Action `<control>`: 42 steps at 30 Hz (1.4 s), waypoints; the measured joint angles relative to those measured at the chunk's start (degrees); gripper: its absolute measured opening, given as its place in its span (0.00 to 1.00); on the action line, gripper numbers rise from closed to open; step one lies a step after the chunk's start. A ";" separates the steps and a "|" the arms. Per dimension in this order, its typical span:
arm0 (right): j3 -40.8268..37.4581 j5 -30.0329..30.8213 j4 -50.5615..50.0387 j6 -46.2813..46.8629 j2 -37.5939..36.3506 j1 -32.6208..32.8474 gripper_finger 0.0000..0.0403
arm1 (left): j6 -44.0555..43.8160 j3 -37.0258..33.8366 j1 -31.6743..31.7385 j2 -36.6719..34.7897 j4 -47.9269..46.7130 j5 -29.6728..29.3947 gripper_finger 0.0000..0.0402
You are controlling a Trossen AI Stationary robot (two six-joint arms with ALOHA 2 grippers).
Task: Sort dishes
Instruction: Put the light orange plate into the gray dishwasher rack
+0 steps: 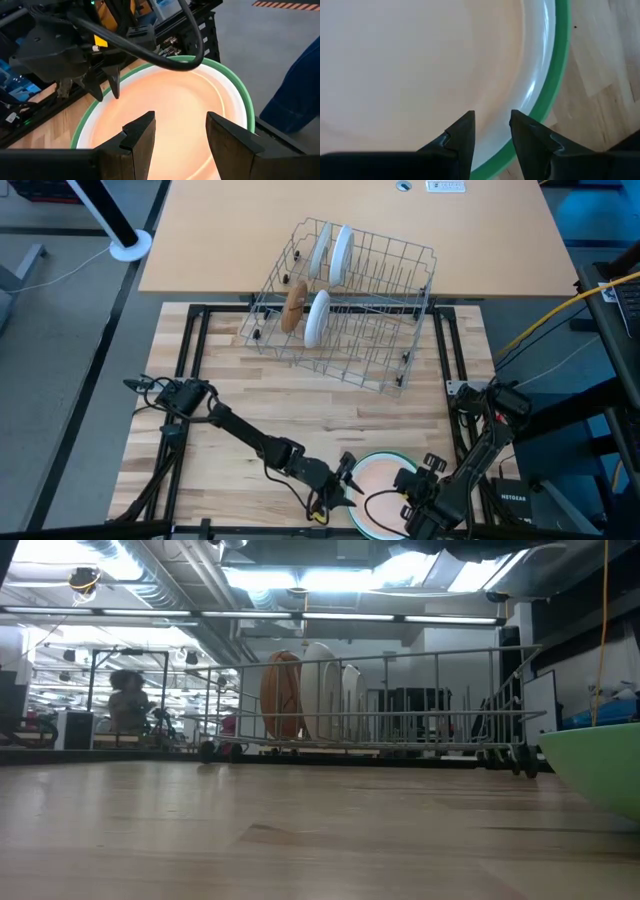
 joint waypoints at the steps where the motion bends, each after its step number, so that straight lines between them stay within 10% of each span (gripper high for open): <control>1: 0.00 0.00 0.17 0.02 0.00 0.00 0.32 | -0.01 0.00 -0.03 0.00 0.07 0.00 0.41; 42: -3.49 4.51 3.84 1.66 -0.11 -0.02 0.32 | -0.05 -0.01 -0.11 0.00 0.13 0.02 0.41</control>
